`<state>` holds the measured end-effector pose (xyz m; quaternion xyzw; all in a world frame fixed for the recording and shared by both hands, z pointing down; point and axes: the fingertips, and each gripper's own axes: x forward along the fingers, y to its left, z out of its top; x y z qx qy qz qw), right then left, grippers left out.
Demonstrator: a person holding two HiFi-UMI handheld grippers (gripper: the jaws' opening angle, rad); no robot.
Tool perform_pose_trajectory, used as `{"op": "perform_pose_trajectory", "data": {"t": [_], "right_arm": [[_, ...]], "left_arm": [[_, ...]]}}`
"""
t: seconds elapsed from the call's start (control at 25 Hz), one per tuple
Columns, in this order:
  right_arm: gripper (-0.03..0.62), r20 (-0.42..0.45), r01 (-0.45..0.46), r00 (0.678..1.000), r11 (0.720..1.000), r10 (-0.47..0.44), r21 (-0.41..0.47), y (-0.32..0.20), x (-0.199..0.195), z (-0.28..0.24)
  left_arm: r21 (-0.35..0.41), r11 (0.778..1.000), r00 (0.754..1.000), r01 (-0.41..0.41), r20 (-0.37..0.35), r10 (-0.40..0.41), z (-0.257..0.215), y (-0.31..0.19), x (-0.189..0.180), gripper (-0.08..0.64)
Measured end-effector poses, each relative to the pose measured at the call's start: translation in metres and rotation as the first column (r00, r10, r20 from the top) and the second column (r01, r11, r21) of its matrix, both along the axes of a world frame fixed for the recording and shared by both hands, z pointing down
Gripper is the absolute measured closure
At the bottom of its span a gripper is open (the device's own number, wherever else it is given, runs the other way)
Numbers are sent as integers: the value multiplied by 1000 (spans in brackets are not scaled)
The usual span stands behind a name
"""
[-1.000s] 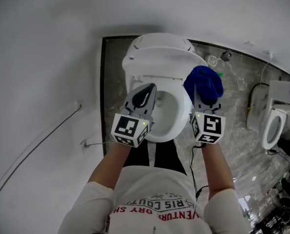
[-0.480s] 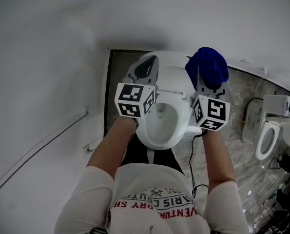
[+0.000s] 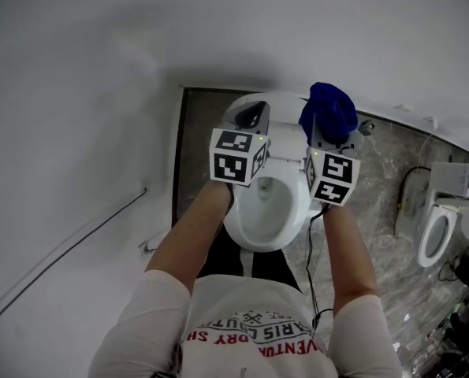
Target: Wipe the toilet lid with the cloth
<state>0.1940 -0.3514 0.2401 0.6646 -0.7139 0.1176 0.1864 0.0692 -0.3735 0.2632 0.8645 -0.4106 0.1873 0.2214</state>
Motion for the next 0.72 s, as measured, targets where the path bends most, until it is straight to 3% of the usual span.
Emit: {"op": "perform_pose_trajectory", "data": {"t": [0.16, 0.28, 0.48, 0.72], "right_arm": [[499, -20, 27, 999, 1000, -28, -16, 7, -3, 7], [499, -2, 29, 1000, 1000, -29, 6, 15, -6, 4], [499, 13, 37, 999, 999, -38, 32, 33, -5, 1], [499, 7, 48, 999, 996, -49, 78, 64, -13, -2]], "left_arm": [[42, 999, 997, -28, 70, 25, 6, 8, -1, 554], [2, 1000, 1000, 18, 15, -18, 7, 14, -7, 554], [-36, 999, 1000, 9, 5, -9, 5, 31, -10, 554], [-18, 996, 995, 92, -28, -92, 4, 62, -32, 554]]}}
